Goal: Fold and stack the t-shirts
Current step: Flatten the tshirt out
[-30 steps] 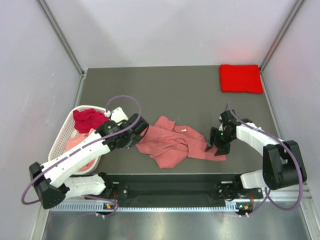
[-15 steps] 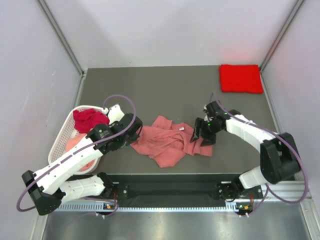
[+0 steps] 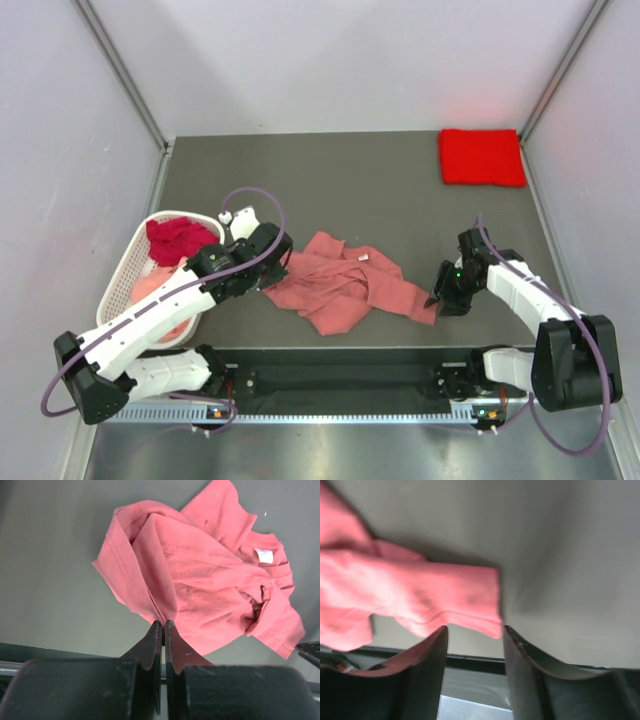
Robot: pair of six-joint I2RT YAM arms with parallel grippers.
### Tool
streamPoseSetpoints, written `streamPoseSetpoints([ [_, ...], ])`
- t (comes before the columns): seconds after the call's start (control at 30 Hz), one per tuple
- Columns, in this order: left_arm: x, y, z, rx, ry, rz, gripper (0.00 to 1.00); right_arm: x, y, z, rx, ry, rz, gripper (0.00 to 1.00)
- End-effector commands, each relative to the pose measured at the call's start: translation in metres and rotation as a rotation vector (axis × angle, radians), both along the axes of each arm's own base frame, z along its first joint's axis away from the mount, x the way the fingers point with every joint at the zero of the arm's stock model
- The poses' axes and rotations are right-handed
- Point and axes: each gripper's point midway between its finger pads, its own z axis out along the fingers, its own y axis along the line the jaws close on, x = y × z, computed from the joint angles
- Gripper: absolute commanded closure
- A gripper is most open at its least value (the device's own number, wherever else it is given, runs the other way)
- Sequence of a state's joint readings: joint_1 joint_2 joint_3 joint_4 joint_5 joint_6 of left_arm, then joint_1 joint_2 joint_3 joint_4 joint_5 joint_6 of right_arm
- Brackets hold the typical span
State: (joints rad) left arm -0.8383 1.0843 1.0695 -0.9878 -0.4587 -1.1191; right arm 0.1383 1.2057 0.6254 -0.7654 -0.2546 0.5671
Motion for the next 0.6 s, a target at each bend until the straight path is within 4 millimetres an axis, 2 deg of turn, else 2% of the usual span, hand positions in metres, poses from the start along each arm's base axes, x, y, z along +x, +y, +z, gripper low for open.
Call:
streamPoseSetpoints([
  [0.0, 0.007, -0.009, 0.011, -0.033, -0.036, -0.026, 1.00, -0.002, -0.016, -0.004, -0.049, -0.010, -0.054, 0.55],
  [0.2, 0.008, 0.001, 0.011, -0.045, -0.042, 0.000, 1.00, -0.010, -0.017, -0.015, -0.052, 0.006, -0.077, 0.62],
  [0.37, 0.008, 0.006, 0.006, -0.051, -0.027, 0.007, 1.00, -0.014, -0.016, -0.022, -0.043, 0.030, -0.080, 0.63],
  [0.57, 0.010, 0.008, 0.007, -0.063, -0.022, 0.011, 1.00, -0.011, -0.007, -0.028, 0.009, 0.014, -0.093, 0.67],
])
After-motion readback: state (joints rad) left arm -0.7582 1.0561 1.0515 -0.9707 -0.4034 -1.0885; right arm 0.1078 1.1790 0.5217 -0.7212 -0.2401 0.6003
